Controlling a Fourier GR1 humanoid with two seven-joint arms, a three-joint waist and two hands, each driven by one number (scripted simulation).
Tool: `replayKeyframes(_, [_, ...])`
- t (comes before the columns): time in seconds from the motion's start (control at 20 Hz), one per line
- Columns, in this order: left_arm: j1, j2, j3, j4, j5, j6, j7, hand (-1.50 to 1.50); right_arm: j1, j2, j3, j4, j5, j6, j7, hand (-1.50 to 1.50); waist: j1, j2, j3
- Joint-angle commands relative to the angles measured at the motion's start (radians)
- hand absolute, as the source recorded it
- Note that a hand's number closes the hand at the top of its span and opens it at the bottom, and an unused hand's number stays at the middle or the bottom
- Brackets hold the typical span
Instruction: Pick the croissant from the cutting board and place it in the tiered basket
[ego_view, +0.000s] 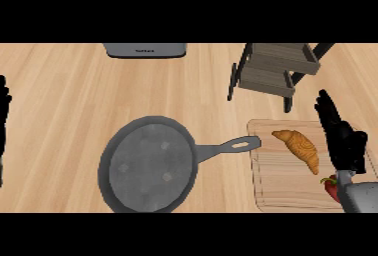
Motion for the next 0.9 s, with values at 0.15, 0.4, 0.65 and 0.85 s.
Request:
replayKeyframes(0.15, [-0.071,-0.058,-0.144,-0.111,-0.032,-0.093,-0.087,0.0,-0.113,0.016,0.291,-0.175,-0.029,0.429,-0.118,1.5,0.052,-0.035,0.017])
replayKeyframes(0.4, [-0.009,-0.131,-0.279,-0.224,-0.079,-0.142,-0.203,0.0,-0.1,-0.079,0.262,-0.13,0.115,0.371,-0.185,1.5,0.02,-0.031,0.016])
replayKeyframes(0.65, [0.086,-0.123,-0.279,-0.285,-0.108,-0.146,-0.222,0.0,-0.113,-0.096,0.23,-0.122,0.044,0.561,-0.363,-1.5,0.022,-0.03,0.016])
replayKeyframes(0.85, [0.033,-0.136,-0.265,-0.281,-0.095,-0.144,-0.17,0.0,-0.177,-0.286,0.257,-0.235,0.132,0.664,-0.22,-1.5,0.005,-0.035,0.013])
